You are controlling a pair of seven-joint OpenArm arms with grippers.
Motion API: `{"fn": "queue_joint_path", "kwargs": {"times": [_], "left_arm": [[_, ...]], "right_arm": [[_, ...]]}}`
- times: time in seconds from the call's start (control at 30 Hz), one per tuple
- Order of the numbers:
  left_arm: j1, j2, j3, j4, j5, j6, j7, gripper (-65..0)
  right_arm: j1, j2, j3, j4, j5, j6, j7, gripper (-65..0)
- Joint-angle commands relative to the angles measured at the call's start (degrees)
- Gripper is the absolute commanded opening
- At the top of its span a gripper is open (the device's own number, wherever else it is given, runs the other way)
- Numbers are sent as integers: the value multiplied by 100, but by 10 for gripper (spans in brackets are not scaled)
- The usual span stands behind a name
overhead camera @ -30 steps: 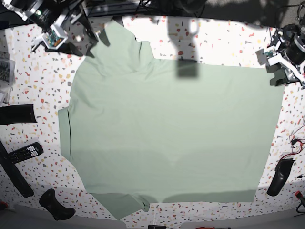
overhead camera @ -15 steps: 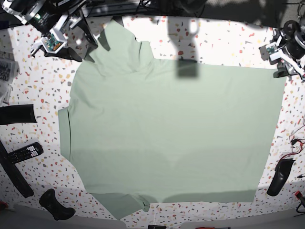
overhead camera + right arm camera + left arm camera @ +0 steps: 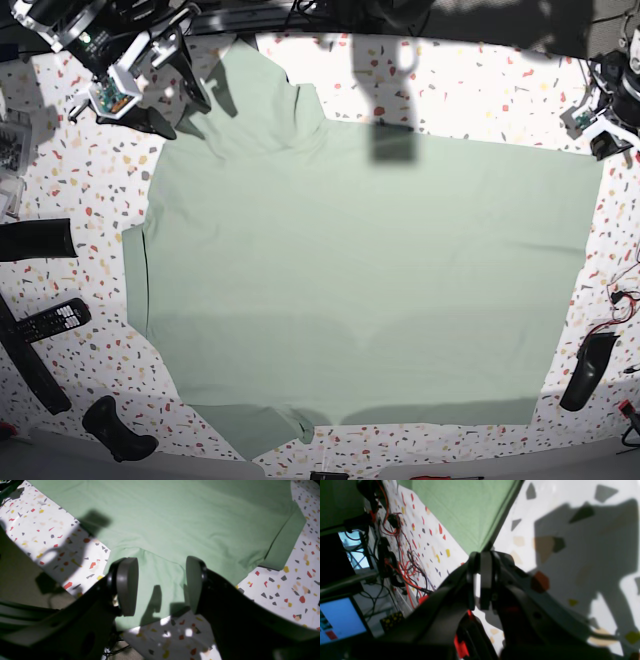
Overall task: Fold the T-shirt properly
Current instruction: 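Lower both grippers toward the shirt's collar and shoulder edge, then grasp the shirt edge with the right gripper and pull it toward the hem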
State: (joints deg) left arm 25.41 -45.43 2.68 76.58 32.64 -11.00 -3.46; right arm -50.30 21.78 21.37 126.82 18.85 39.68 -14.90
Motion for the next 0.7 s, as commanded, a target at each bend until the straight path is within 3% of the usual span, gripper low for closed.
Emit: {"fn": "queue_joint_path", "kwargs": {"times": [0.0,0.07,0.23,0.47,0.57,0.67], "left_arm": [[50,-109,-26,39,-9,-61,-195,-650],[63,-109,-26,39,-7,-61,-396,-650],[46,-111,-26,39,-4,52,-411,-650],[48,-109,-26,39,-9,114,-348,-650],[48,-109,-26,39,-9,111,-348,-650],[46,-109,-26,39,-9,111,-350,-650]], "right_arm": [[-15,61,26,109,2,32,131,-353],[-17,59,17,109,-369,32,131,-353],[-15,63,-267,109,-2057,32,140,-353],[-15,214,-1429,109,-3965,32,201,-353],[-15,262,-1963,105,-4291,7,87,-353],[-15,267,-2315,92,-4317,-179,-457,-353]]}}
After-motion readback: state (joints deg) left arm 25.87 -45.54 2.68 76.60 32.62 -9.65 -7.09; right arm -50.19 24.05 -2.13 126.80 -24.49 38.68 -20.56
